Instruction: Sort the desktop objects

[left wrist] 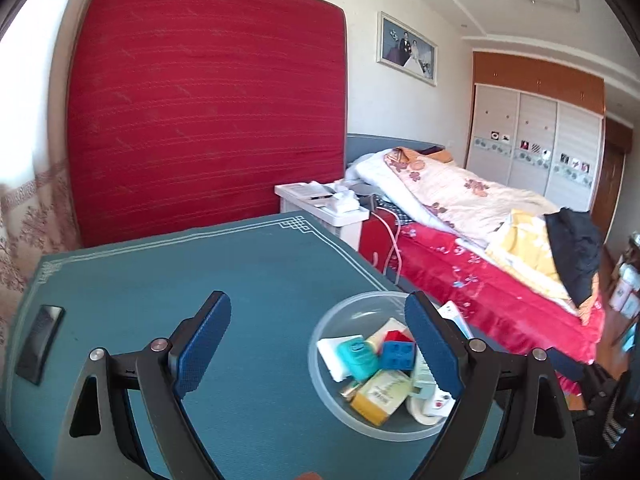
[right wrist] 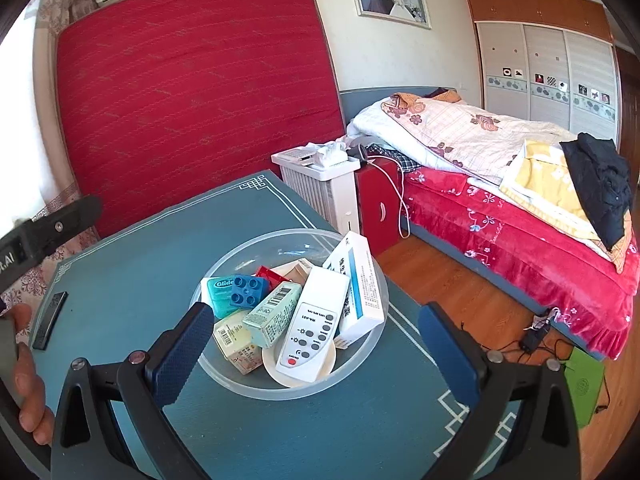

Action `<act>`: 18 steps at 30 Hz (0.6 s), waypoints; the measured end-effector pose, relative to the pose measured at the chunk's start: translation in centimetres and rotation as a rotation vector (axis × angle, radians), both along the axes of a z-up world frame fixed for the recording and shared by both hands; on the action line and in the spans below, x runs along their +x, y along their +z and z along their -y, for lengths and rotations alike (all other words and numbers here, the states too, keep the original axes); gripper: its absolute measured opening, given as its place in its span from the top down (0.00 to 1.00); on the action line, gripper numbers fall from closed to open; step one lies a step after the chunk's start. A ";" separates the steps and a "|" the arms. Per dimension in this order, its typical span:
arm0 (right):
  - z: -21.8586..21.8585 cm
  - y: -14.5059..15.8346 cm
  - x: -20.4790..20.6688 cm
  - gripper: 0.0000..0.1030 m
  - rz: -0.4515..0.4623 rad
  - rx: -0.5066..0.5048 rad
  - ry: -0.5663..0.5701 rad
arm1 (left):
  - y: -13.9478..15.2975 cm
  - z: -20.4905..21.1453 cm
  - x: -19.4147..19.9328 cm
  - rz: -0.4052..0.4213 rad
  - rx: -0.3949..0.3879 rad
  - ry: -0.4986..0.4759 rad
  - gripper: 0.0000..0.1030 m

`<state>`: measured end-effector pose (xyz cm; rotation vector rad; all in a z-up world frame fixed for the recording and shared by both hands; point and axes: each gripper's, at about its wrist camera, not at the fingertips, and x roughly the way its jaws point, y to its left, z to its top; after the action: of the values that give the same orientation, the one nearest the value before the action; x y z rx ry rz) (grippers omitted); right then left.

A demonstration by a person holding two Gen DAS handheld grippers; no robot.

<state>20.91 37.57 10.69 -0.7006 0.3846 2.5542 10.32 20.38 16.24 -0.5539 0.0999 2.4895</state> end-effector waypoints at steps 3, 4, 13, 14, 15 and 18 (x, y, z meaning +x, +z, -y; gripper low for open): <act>0.2 0.2 -0.3 0.00 0.010 0.015 -0.008 | -0.4 0.0 0.4 -0.002 0.013 -0.052 0.11; 0.3 0.2 -0.3 0.00 0.012 0.019 -0.011 | -0.6 0.0 0.5 0.008 0.019 -0.072 0.11; 0.4 -0.6 -1.5 0.00 0.036 -0.005 -0.020 | -1.3 -1.1 0.9 0.010 -0.035 -0.058 0.11; 0.5 -0.7 -1.6 0.00 0.038 -0.005 -0.018 | -1.4 -1.2 0.8 0.023 -0.032 -0.062 0.11; 0.6 -0.8 -1.7 0.00 0.040 -0.003 -0.016 | -1.6 -1.1 0.6 0.034 -0.026 -0.067 0.11; 0.6 -1.1 -1.7 0.00 0.049 0.011 -0.018 | -2.0 -1.1 0.4 0.061 -0.014 -0.082 0.11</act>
<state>19.23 36.96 9.62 -0.7511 0.3586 2.5156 10.70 21.50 14.29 -0.6188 0.1138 2.3923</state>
